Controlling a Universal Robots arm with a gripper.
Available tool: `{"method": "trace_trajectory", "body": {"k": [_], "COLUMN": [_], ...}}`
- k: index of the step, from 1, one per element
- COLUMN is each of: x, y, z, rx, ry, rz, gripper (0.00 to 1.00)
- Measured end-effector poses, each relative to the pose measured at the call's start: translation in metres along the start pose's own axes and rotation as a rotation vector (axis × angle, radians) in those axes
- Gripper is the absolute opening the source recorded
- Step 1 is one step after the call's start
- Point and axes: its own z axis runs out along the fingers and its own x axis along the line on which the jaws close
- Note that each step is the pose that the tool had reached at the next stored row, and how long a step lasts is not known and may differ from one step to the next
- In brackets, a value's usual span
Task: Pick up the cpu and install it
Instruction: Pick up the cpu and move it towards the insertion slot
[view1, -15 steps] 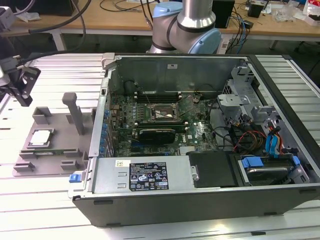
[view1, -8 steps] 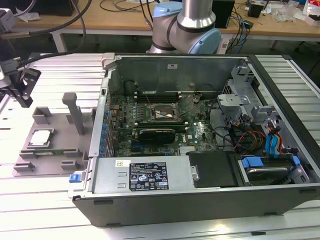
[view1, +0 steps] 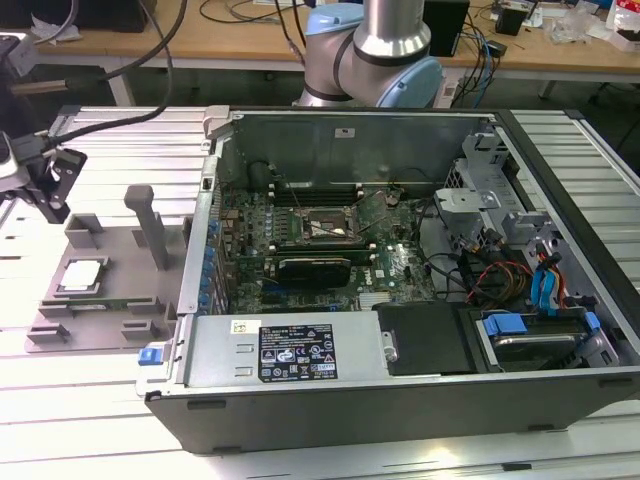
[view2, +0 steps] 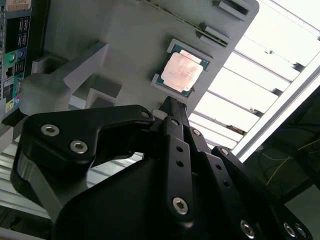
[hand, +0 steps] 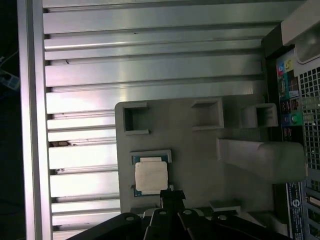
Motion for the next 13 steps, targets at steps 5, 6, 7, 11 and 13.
{"method": "trace_trajectory", "body": {"k": [5, 6, 7, 11, 13], "x": [0.0013, 0.0017, 0.0023, 0.0035, 0.0041], "y": [-0.0004, -0.0005, -0.0006, -0.0009, -0.0011], "z": [0.0093, 0.0103, 0.0118, 0.0170, 0.0198], "rx": [0.0002, 0.0002, 0.0002, 0.0004, 0.0005], "ry": [0.0022, 0.0025, 0.0028, 0.0051, 0.0065], "rz": [0.000, 0.000, 0.000, 0.000, 0.000], "gripper": [0.11, 0.11, 0.11, 0.11, 0.11]}}
